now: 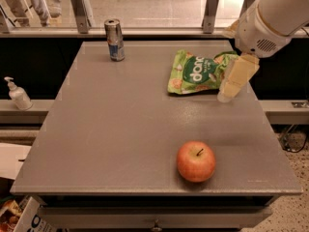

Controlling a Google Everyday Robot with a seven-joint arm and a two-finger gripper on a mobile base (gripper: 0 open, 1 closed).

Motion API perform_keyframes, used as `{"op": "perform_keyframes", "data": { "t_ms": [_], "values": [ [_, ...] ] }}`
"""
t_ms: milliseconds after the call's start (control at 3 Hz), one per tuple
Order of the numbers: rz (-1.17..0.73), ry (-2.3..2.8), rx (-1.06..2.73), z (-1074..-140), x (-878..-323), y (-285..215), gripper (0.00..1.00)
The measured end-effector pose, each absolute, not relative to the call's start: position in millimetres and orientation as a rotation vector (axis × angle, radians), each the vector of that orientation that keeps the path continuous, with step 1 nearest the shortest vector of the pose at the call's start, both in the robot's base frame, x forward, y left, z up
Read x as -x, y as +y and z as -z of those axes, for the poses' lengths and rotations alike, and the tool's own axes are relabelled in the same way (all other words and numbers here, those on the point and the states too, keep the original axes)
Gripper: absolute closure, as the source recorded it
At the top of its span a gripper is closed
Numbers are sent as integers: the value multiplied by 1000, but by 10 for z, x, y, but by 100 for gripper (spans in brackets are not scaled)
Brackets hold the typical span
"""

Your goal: Move green rice chip bag near redbull can

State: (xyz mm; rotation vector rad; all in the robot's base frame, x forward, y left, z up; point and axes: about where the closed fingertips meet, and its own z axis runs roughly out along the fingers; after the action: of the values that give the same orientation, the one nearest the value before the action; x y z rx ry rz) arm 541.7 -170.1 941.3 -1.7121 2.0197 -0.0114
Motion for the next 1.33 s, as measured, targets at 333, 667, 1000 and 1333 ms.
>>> {"op": "perform_keyframes", "data": {
  "t_ms": [333,667,1000,1333],
  "values": [
    [-8,1949,1752,-9204,-5744,-1539,0],
    [-17,1912,1774,-9090,-5916,-1452,0],
    [-20,1892,1797,-8993,-6041,-1417,0],
    [0,1898,1879,-8609,-6496,-1579,0]
  ]
}}
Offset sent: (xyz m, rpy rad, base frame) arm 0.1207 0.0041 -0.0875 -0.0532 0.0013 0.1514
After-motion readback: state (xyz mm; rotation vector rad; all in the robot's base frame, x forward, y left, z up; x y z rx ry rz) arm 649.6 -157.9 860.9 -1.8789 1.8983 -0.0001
